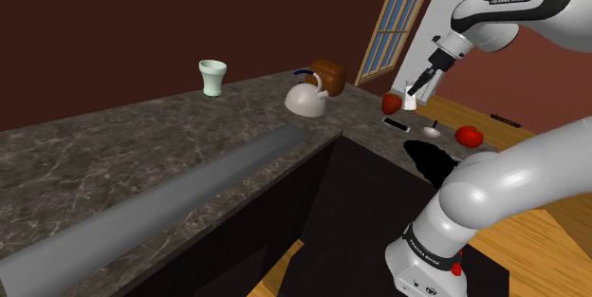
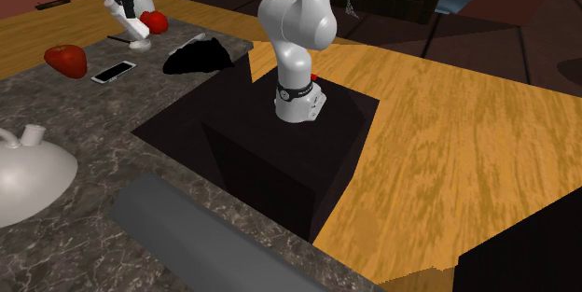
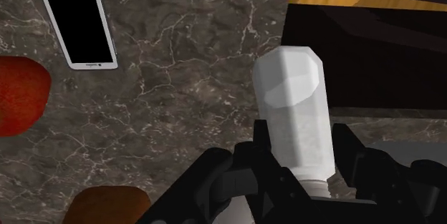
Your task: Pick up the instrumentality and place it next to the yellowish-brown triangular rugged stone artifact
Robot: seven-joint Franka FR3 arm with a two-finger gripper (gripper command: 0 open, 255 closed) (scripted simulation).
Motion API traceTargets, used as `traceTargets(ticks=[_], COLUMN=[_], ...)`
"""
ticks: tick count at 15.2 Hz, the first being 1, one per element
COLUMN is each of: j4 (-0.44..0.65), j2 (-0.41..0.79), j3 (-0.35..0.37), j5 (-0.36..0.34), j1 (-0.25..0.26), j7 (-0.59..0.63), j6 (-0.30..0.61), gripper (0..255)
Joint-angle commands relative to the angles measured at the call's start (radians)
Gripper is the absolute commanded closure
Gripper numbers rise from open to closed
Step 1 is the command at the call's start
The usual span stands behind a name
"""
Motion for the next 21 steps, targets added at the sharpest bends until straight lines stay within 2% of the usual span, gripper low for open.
traceTargets(ticks=[1,4,7,15,21], j4=[0.055,0.154,0.264,0.178,0.123], j2=[0.054,0.154,0.29,0.326,0.376], j3=[-0.068,-0.184,-0.335,-0.369,-0.407], j5=[0.018,0.07,0.169,0.204,0.256], j1=[0.02,0.068,0.134,0.146,0.165], j7=[-0.064,-0.166,-0.294,-0.343,-0.399], j6=[-0.009,-0.033,-0.069,0.028,0.096], gripper=[255,255,255,255,255])
